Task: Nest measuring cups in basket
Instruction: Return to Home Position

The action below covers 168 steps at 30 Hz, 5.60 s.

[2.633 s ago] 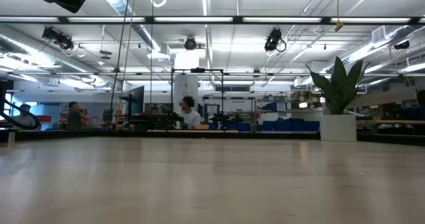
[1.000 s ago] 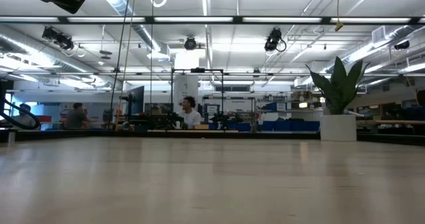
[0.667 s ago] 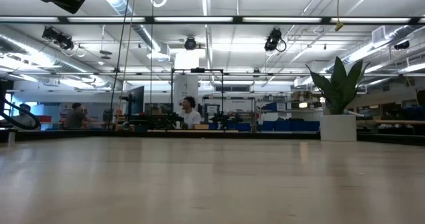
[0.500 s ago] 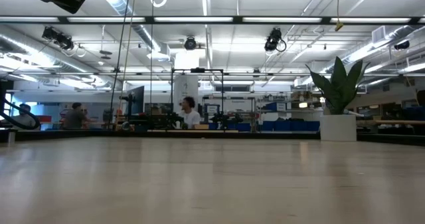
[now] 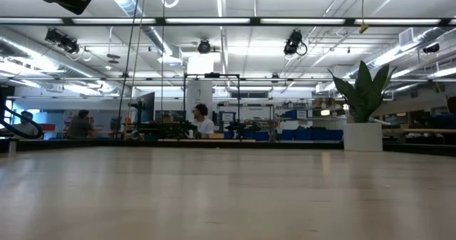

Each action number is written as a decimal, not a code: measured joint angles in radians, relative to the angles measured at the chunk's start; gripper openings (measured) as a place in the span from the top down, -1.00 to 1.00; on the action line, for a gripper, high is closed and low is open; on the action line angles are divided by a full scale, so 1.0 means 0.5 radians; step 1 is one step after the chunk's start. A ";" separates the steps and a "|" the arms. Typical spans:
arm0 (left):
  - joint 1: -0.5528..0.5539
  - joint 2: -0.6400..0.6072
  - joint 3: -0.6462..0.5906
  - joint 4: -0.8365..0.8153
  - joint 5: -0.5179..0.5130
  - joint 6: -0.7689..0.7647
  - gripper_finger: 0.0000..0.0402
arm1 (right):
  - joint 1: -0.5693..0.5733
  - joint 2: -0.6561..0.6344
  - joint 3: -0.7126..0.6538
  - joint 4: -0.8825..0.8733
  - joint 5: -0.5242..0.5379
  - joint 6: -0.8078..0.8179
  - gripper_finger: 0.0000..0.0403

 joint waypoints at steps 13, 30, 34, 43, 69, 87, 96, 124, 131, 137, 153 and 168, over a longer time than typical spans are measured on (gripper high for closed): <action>-0.005 -0.003 -0.001 0.124 0.158 -0.003 0.97 | 0.005 -0.062 0.334 -0.183 0.619 -0.094 -0.01; -0.009 -0.265 0.143 0.217 0.156 0.063 0.97 | 0.161 -0.540 0.250 -0.182 1.797 -0.738 -0.01; -0.038 -0.334 0.143 0.253 0.156 0.180 0.97 | 0.286 -0.731 0.000 -0.180 1.914 -0.704 -0.01; -0.039 -0.504 0.143 0.218 0.157 0.169 0.97 | 0.420 -1.293 -0.548 -0.186 2.120 -0.436 -0.01; -0.037 -1.448 0.142 -0.405 -0.239 0.399 0.97 | -0.120 -2.365 -1.120 -0.183 2.605 -0.552 -0.01; -0.037 -1.581 0.025 -0.474 -0.447 0.409 0.97 | -0.364 -2.650 -1.474 -0.154 2.764 -0.473 -0.01; -0.037 -1.866 -0.240 -0.302 -0.452 0.430 0.97 | -0.368 -2.696 -1.685 -0.155 2.799 -0.139 -0.01; -0.037 -1.939 -0.987 0.515 -0.488 0.581 0.97 | -0.368 -2.698 -2.200 -0.127 2.937 0.439 -0.01; -0.037 -1.939 -1.210 0.758 -0.549 0.571 0.97 | -0.368 -2.697 -2.383 0.051 2.955 0.495 -0.01; -0.037 -1.938 -1.375 0.886 -0.552 0.534 0.97 | -0.368 -2.697 -2.532 0.194 2.989 0.552 -0.01; -0.037 -1.941 -1.405 1.106 -0.590 0.727 0.97 | -0.590 -2.785 -2.534 -0.142 3.004 1.295 -0.01; -0.037 -1.941 -1.402 1.143 -0.680 0.800 0.97 | -0.957 -3.202 -2.535 -0.183 3.171 1.267 -0.01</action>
